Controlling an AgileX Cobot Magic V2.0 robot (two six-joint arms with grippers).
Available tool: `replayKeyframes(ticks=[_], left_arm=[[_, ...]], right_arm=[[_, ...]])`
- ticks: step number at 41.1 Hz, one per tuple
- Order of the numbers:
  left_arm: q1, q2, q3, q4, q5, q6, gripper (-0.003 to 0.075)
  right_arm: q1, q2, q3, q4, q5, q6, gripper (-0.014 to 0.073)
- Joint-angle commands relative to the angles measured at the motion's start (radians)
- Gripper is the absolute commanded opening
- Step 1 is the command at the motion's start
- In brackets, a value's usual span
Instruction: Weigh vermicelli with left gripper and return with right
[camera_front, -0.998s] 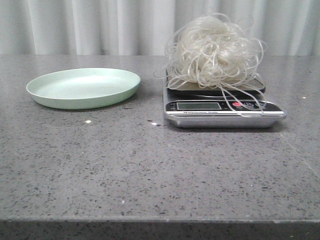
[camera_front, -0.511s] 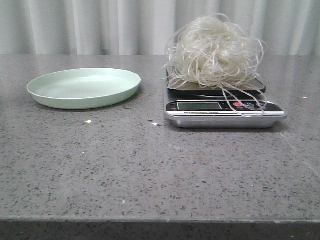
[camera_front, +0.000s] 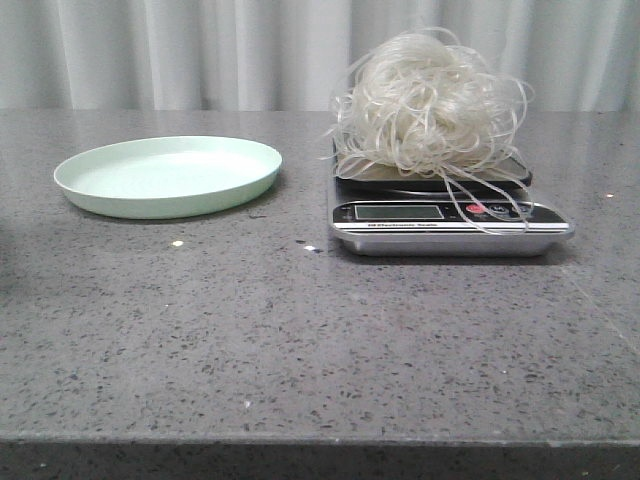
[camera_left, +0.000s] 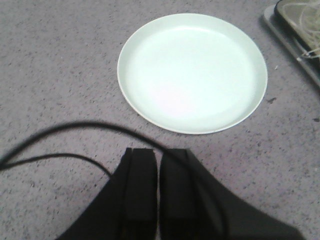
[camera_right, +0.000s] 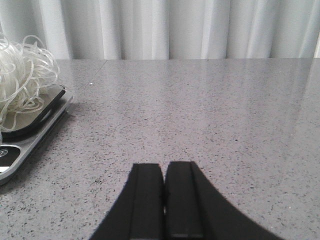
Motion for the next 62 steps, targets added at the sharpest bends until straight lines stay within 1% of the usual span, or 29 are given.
replayKeyframes(ticks=[1,4,12,21,26,31,35,44,49,54,62], left_arm=[[0.002,-0.097,0.073,0.011,-0.119,-0.025,0.0137],[0.002,-0.158,0.140,0.011,-0.152,-0.032,0.0137],[0.002,-0.313,0.272,0.013,-0.249,-0.127,0.0137],[0.002,-0.434,0.368,0.013,-0.341,-0.148,0.0137],[0.002,-0.468,0.395,0.013,-0.358,-0.148,0.0137],[0.002,-0.468,0.395,0.013,-0.358,-0.148,0.0137],[0.002,-0.468,0.395,0.005,-0.362,-0.148,0.0137],[0.002,-0.468,0.395,-0.060,-0.366,-0.148,0.0137],[0.002,-0.468,0.395,-0.064,-0.367,-0.148,0.0137],[0.002,-0.468,0.395,-0.064,-0.369,-0.148,0.0137],[0.002,-0.468,0.395,-0.064,-0.369,-0.148,0.0137]], right_arm=[[-0.004,-0.014,-0.008,0.002,-0.089,0.001,0.0152],[-0.004,-0.014,-0.008,0.002,-0.089,0.001,0.0152],[-0.004,-0.014,-0.009,0.002,-0.099,0.001,0.0152],[-0.004,-0.014,-0.010,0.002,-0.159,0.001,0.0152],[-0.004,-0.014,-0.060,0.002,-0.157,0.001,0.0152],[-0.004,0.008,-0.159,0.002,-0.149,0.001,0.0152],[-0.004,0.064,-0.250,0.002,-0.149,0.001,0.0152],[-0.001,0.310,-0.518,0.002,-0.138,0.001,0.0152],[0.028,0.451,-0.667,0.002,-0.105,0.001,0.0152],[0.108,0.578,-0.810,0.002,-0.064,0.001,0.0152],[0.301,0.785,-0.962,-0.034,-0.014,0.000,0.0157]])
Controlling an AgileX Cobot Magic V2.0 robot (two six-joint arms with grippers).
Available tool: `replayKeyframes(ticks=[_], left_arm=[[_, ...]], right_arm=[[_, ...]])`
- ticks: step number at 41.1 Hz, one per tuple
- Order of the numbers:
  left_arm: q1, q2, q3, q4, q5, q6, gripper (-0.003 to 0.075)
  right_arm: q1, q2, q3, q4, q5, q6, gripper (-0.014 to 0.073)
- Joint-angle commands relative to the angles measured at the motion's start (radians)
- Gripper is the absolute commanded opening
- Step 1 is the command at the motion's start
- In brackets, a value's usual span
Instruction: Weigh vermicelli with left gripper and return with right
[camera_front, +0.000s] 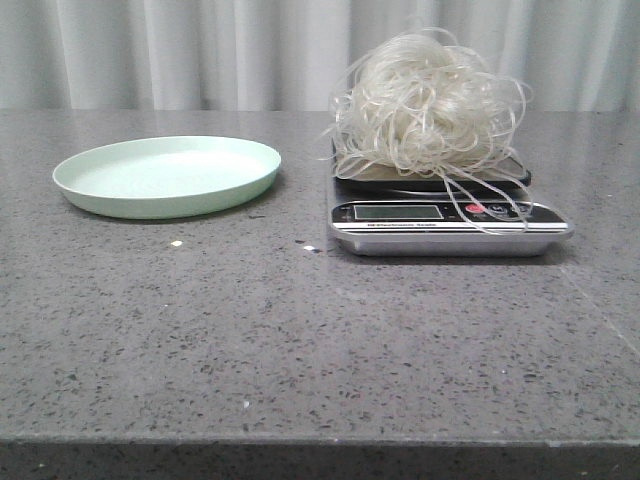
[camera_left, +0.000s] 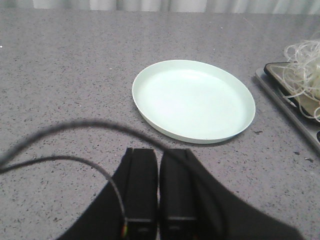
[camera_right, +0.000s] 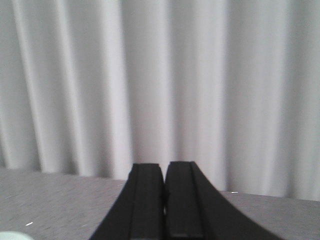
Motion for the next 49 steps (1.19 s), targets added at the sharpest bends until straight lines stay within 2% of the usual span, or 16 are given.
replayKeyframes(ticks=[1,6,10,13,14,21,39,49], left_arm=[[0.000,0.004,-0.025,-0.017,-0.077,-0.012,0.0137],[0.000,0.004,-0.025,-0.017,-0.077,-0.012,0.0137],[0.000,0.004,-0.025,-0.017,-0.077,-0.012,0.0137],[0.000,0.004,-0.025,-0.017,-0.077,-0.012,0.0137],[0.000,0.004,-0.025,-0.017,-0.077,-0.012,0.0137],[0.000,0.004,-0.025,-0.015,-0.077,-0.012,0.0137],[0.000,0.004,-0.025,-0.015,-0.077,-0.012,0.0137],[0.000,0.004,-0.025,-0.015,-0.077,-0.012,0.0137]], right_arm=[[0.091,0.090,-0.088,-0.037,-0.032,0.000,0.0166],[0.208,0.207,-0.142,-0.087,0.002,0.000,0.0296],[0.264,0.286,-0.173,-0.107,0.030,0.000,0.0426],[0.287,0.348,-0.196,-0.107,0.060,0.000,0.0489],[0.293,0.541,-0.301,-0.105,0.282,-0.014,0.0552],[0.291,0.567,-0.301,-0.086,0.330,-0.003,0.0552],[0.282,0.621,-0.302,-0.088,0.328,-0.008,0.0550],[0.217,0.698,-0.302,-0.085,0.413,-0.008,0.0550]])
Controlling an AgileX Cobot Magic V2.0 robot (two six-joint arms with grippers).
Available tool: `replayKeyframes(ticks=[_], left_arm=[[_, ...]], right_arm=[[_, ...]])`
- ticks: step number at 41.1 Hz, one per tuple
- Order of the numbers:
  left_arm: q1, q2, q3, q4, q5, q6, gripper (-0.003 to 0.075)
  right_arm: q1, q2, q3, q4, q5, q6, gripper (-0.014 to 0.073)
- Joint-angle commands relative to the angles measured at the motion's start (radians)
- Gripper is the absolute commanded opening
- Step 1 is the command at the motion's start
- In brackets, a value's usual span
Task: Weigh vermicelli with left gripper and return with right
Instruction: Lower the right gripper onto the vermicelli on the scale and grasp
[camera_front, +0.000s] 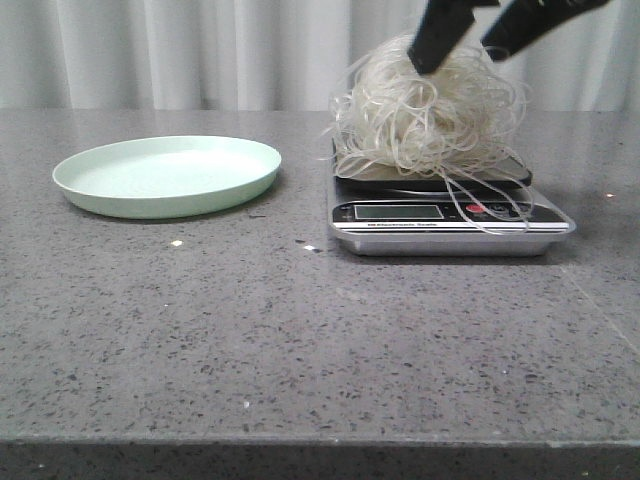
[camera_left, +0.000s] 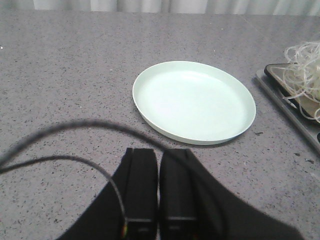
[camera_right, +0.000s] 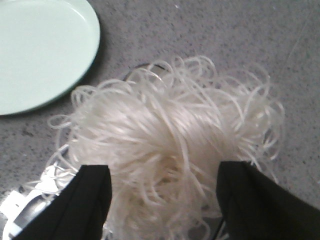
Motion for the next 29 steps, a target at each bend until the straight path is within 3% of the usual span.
replayKeyframes(ticks=[1,16,19,26,27,29], left_arm=[[0.000,0.004,-0.025,-0.015,-0.074,-0.012,0.0137],[0.000,0.004,-0.025,-0.015,-0.074,-0.012,0.0137],[0.000,0.004,-0.025,-0.015,-0.074,-0.012,0.0137],[0.000,0.004,-0.025,-0.015,-0.074,-0.012,0.0137],[0.000,0.004,-0.025,-0.015,-0.074,-0.012,0.0137],[0.000,0.004,-0.025,-0.015,-0.074,-0.012,0.0137]], right_arm=[[-0.032,0.006,-0.036,0.001,-0.010,-0.002,0.0550],[-0.039,0.099,-0.036,0.120,-0.019,-0.002,0.0540],[-0.039,0.102,-0.036,0.120,-0.019,-0.002,0.0479],[-0.039,0.102,-0.036,0.120,-0.009,-0.002,0.0161],[-0.039,0.102,-0.036,0.120,-0.007,-0.002,0.0134],[-0.039,0.102,-0.036,0.120,-0.005,-0.002,0.0163]])
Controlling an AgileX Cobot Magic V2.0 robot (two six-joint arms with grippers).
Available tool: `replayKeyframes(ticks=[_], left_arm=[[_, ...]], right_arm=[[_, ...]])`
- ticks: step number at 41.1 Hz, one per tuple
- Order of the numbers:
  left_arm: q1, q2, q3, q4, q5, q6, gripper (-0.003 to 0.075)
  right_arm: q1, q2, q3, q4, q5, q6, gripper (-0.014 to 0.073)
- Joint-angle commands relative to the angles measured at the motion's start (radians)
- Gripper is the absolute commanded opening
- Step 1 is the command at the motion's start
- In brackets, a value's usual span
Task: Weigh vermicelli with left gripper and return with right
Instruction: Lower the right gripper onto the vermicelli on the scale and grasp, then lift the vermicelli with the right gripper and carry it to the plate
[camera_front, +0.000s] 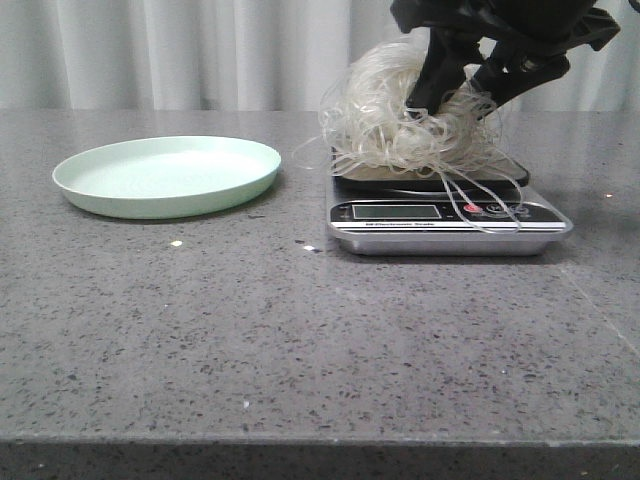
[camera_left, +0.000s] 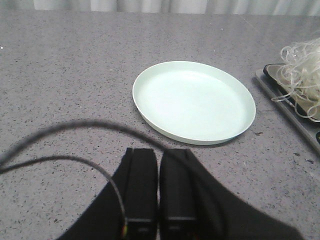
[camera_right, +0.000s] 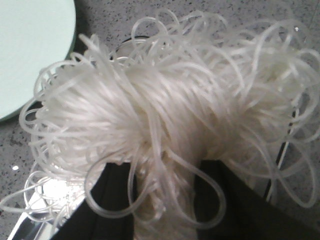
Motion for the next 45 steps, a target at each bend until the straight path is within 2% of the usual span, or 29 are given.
replayKeyframes(ticks=[1,22,45], left_arm=[[0.000,0.004,-0.025,-0.015,-0.074,-0.012,0.0137],[0.000,0.004,-0.025,-0.015,-0.078,-0.012,0.0137],[0.000,0.004,-0.025,-0.015,-0.078,-0.012,0.0137]], right_arm=[[-0.007,-0.009,-0.016,-0.020,0.005,-0.004,0.0160],[-0.007,-0.082,-0.091,-0.021,0.038,-0.004,0.0151],[0.004,-0.124,-0.309,-0.017,0.041,-0.004,0.0151]])
